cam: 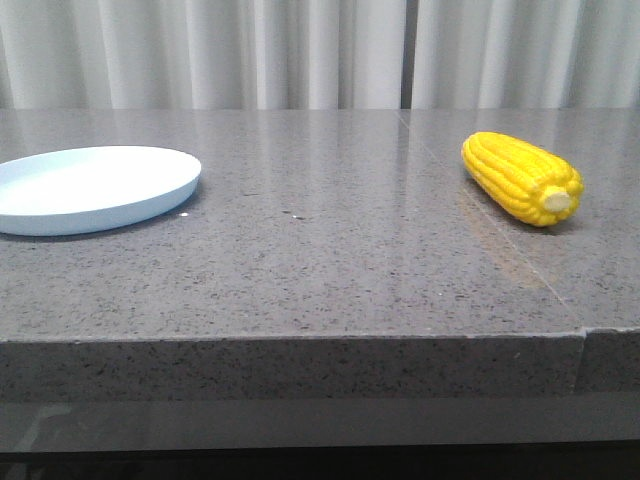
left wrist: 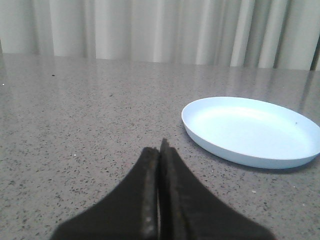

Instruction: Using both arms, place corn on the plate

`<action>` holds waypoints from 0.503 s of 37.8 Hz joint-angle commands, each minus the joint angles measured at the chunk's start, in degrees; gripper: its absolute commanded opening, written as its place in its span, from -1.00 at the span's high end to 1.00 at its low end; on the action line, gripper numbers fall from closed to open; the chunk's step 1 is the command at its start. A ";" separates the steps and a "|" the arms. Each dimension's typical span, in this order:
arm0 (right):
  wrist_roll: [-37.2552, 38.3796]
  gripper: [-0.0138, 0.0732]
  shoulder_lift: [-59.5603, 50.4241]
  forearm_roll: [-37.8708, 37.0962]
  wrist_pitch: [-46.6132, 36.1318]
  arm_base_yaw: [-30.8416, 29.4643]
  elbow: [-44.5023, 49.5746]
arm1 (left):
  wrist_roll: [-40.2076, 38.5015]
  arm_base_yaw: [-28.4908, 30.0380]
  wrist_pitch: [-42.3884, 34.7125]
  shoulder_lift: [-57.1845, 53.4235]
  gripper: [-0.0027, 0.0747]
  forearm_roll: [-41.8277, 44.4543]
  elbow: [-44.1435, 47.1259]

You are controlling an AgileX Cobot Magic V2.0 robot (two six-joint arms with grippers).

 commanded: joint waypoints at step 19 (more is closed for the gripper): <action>-0.63 0.84 -0.71 -0.63 -7.43 -0.44 -0.98 | -0.59 0.14 -4.81 -1.09 0.98 -0.26 0.15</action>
